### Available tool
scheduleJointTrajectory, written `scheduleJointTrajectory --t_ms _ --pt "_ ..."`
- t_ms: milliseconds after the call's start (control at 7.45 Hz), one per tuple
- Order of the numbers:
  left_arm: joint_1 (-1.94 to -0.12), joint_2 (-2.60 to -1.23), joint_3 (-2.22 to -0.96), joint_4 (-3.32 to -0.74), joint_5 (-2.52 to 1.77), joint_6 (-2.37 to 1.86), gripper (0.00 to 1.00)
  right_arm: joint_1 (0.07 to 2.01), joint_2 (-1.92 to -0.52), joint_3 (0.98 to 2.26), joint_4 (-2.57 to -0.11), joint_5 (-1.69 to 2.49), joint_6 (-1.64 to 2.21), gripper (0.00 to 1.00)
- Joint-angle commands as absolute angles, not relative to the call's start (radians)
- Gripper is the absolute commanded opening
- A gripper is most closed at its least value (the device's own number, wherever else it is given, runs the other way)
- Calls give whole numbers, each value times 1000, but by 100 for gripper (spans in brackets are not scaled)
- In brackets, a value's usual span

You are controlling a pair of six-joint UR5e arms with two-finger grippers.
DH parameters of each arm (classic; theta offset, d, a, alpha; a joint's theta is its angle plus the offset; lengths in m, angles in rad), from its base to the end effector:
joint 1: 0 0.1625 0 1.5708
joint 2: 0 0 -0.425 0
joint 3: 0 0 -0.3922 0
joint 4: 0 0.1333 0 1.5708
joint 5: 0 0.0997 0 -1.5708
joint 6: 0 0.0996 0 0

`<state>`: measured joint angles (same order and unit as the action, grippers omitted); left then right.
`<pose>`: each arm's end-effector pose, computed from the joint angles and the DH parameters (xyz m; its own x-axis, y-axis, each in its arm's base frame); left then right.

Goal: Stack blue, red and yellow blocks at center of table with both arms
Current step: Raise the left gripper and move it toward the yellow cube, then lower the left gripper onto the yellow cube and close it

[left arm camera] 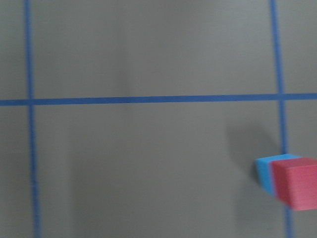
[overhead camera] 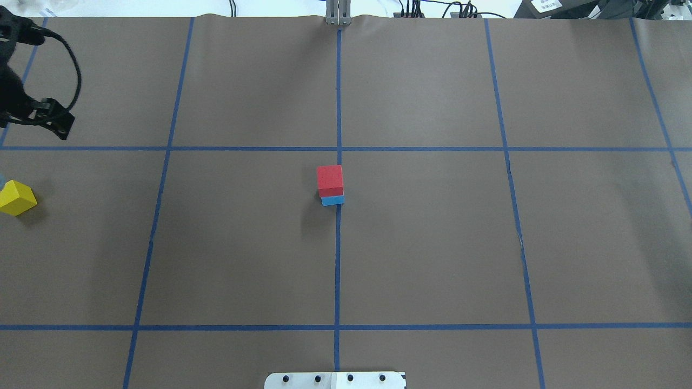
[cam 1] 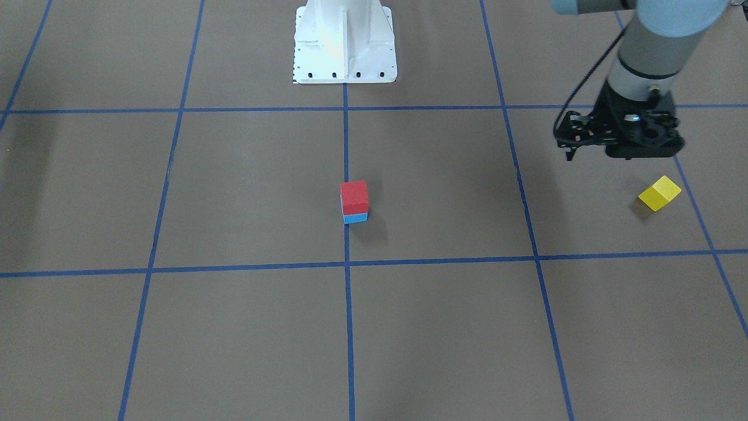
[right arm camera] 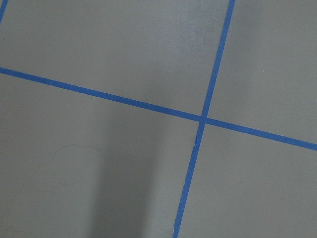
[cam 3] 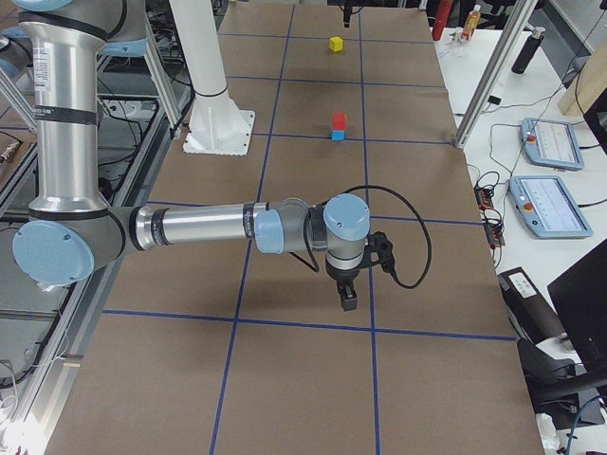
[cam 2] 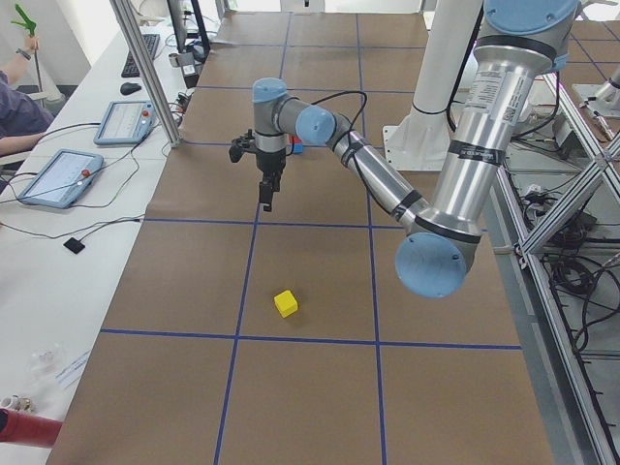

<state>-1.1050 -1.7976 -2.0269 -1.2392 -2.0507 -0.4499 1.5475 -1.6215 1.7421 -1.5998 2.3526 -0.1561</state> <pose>0.1573 -0.5072 0.3778 0.8328 0.1218 -0.5400 -0.0661 0.9904 0.1214 0.0521 -0.4749 0.6010 0.6957 -0.2347 0.6789 0.1330 0.9708 0.1994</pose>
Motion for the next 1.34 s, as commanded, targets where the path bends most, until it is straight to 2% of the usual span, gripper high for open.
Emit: scheduleJointTrajectory --t_ms 0,269,671,1208 --pt "-1150 -1678 -1952 -1436 -2082 -410 100 1529 -1612 1743 -1632 2322 -152 100" --pt "-1160 -1633 -1830 -1586 -2086 -399 100 1528 -1612 1746 -1634 2326 -149 100" --pt "-1181 -1511 -1723 -1900 -2088 -730 100 1529 -1603 1749 -1632 2326 -147 100" --pt "-1172 -1519 -1536 -2214 -2085 -1107 100 1529 -1591 1759 -1634 2324 -149 100"
